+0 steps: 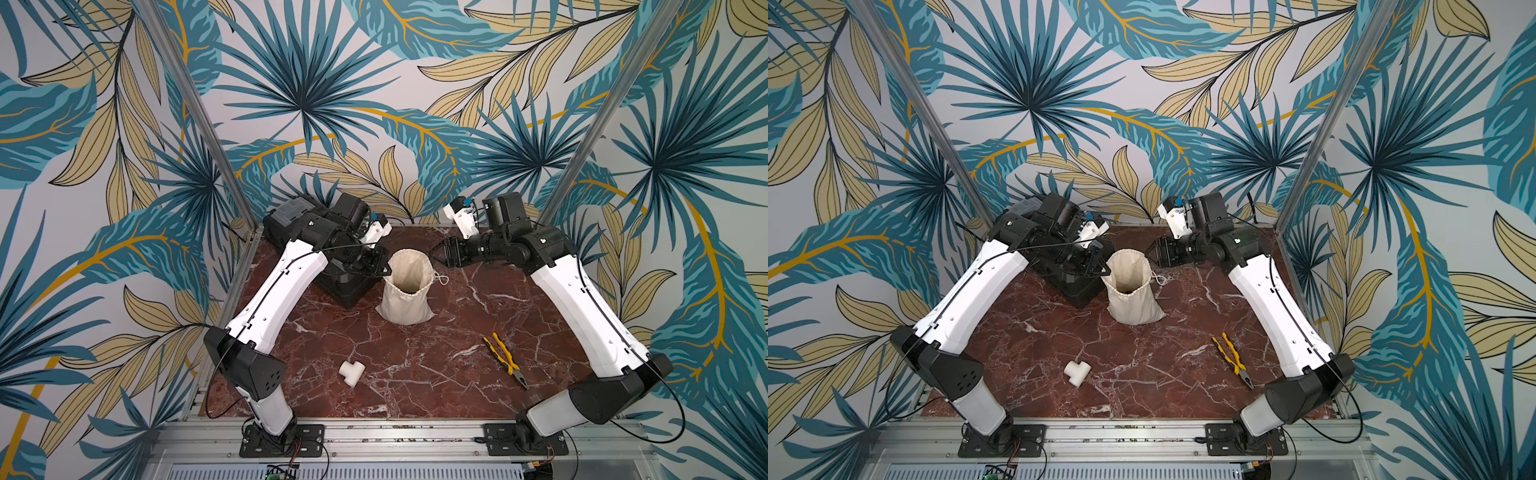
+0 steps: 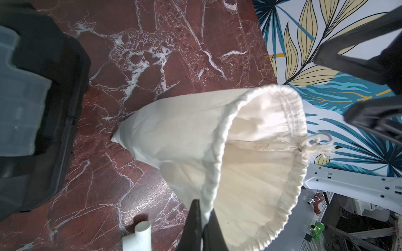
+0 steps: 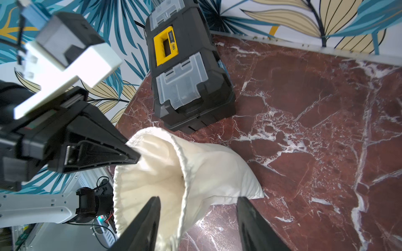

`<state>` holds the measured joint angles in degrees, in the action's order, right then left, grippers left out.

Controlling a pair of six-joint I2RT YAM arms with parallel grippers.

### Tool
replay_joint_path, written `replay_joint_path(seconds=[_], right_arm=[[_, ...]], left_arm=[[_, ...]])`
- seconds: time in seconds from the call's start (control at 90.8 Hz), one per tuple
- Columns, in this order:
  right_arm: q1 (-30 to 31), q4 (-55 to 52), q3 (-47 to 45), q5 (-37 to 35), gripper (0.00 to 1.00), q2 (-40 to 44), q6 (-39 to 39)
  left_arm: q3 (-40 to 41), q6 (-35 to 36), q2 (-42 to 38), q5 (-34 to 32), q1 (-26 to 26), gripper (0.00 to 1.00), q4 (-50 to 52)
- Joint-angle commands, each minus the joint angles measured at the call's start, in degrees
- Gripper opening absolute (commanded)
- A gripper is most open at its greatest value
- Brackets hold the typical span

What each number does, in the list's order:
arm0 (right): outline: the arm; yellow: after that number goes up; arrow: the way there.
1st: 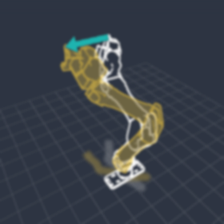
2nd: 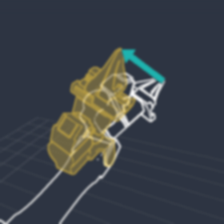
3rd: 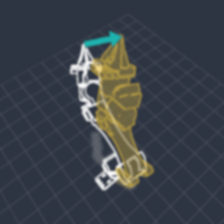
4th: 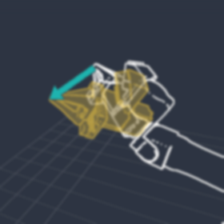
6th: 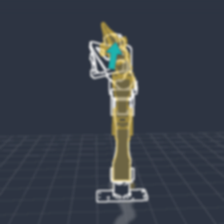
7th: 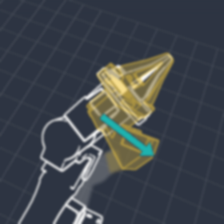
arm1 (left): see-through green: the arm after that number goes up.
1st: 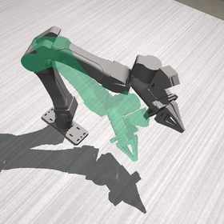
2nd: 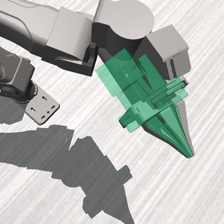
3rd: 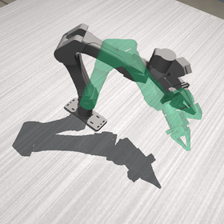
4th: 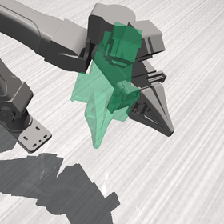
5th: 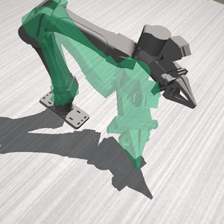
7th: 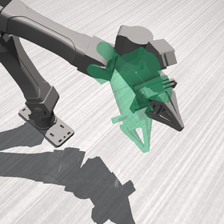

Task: Close the soil bag
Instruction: Adjust the soil bag at the center of the board.

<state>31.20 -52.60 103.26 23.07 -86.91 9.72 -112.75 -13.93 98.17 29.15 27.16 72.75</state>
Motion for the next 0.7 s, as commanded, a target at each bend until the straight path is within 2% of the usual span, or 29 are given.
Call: replay_joint_path(seconds=[0.0, 0.099, 0.165, 0.286, 0.43, 0.694], right_arm=[[-1.7, 2.5, -3.5, 3.6, 0.62, 5.2, 1.1], [-2.0, 2.1, -7.5, 9.1, 0.62, 7.5, 1.2], [-2.0, 0.2, -8.9, 10.1, 0.62, 7.9, 1.0], [-1.0, -1.7, -8.5, 7.1, 0.58, 8.4, 0.9], [0.6, -3.9, -5.3, 4.0, 0.50, 6.4, 2.4], [5.2, -9.6, 0.0, -2.2, 0.50, 2.4, 2.6]], left_arm=[[-0.9, 0.1, 0.4, 1.1, -0.4, 0.00, -1.9], [-0.8, 0.2, 0.4, 1.1, -0.4, 0.00, -1.9], [-0.7, 0.2, 0.2, 1.3, -0.4, 0.00, -2.1], [-0.5, 0.3, -0.2, 1.2, -0.4, 0.00, -1.9], [-0.4, 0.6, -0.7, 1.4, -0.4, 0.00, -1.4], [1.5, 0.1, -2.0, 1.8, -0.3, 0.00, -2.2]])
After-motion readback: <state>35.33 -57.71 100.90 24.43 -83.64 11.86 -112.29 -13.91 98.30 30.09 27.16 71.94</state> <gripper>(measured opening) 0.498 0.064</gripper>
